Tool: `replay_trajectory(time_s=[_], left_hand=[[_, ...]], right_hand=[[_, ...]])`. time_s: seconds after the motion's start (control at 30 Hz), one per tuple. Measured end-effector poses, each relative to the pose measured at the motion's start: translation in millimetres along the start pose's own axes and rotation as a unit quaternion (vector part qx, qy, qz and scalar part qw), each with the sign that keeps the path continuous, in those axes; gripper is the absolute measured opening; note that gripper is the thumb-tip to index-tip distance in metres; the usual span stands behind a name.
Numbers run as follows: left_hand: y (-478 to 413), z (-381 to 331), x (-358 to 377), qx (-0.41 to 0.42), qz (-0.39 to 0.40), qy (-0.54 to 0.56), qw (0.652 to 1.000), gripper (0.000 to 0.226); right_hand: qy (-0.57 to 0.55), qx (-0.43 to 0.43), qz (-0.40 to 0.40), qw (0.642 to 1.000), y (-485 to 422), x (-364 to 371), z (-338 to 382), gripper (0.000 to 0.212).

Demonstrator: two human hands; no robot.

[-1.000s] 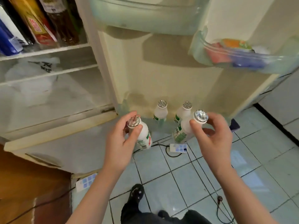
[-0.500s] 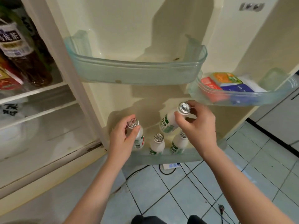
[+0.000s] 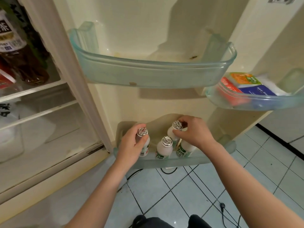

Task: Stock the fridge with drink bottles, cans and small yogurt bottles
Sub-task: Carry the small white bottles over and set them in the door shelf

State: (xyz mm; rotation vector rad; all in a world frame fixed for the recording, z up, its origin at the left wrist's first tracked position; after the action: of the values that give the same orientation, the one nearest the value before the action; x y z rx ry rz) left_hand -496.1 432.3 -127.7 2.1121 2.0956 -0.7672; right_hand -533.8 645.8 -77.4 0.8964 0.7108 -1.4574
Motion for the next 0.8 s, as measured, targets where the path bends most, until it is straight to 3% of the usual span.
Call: replay_trajectory(time_s=[0.27, 0.43, 0.6, 0.7, 0.8], left_hand=[[-0.8, -2.0, 2.3, -0.004, 0.03, 0.018, 0.999, 0.048], [4.4, -23.0, -2.6, 0.077, -0.045, -0.082, 0.993, 0.044], [12.8, -49.7, 2.3, 0.22, -0.147, -0.154, 0.952, 0.024], [21.6, -61.2, 27.9, 0.314, -0.125, -0.144, 0.93, 0.016], [37.2, -70.4, 65.8, 0.394, -0.056, -0.105, 0.911, 0.018]], right_hand=[[0.01, 0.021, 0.008, 1.0, -3.7, 5.4, -11.0, 0.031], [-0.017, 0.016, -0.004, 1.0, 8.5, 3.9, -13.1, 0.042], [-0.083, 0.02, -0.126, 0.988, 42.6, -14.1, -24.2, 0.033], [-0.134, -0.003, -0.249, 0.959, 81.2, -28.4, -40.8, 0.022], [-0.144, 0.036, -0.32, 0.936, 125.1, -29.1, -76.3, 0.02]])
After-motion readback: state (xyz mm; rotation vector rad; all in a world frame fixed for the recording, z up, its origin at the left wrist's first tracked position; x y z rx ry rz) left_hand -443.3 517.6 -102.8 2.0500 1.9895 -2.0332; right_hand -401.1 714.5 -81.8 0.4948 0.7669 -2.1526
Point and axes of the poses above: each hand's wrist, its own y-axis away from the middle knuckle, its own x-axis out of the palm, z = x × y, the point moved 3 cm from there along -y, towards the middle knuckle, and after that the axes turned 11 degrees about x, right-handed, at the moved point
